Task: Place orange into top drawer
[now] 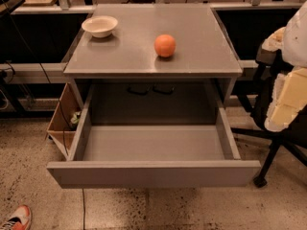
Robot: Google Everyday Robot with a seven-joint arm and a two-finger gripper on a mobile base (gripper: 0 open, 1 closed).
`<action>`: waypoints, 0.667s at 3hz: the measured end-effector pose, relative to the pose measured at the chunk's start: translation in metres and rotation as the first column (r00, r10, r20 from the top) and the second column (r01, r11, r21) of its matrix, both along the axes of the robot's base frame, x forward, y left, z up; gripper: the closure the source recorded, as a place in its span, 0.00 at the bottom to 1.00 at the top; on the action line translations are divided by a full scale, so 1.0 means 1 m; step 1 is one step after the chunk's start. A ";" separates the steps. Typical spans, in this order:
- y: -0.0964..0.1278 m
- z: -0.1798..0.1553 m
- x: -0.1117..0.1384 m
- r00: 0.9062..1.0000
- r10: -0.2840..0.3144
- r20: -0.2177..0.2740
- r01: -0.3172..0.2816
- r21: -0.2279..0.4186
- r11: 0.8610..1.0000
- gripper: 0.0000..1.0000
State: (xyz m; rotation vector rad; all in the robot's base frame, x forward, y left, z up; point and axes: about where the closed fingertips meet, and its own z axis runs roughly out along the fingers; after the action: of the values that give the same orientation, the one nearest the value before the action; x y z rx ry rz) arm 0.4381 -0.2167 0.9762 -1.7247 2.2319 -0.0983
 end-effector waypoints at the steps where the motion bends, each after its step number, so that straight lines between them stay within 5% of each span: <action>1: 0.000 0.000 0.000 1.000 0.000 0.000 0.000 0.000 1.000 0.00; 2: 0.010 -0.003 0.034 0.998 0.033 0.053 -0.036 0.071 0.997 0.00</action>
Offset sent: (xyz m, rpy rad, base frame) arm 0.1370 0.0380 -0.0077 0.3010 -0.2034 0.1445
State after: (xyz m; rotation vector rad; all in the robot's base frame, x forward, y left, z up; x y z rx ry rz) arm 0.4719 -0.2068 0.9735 -1.7028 2.1412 -0.0541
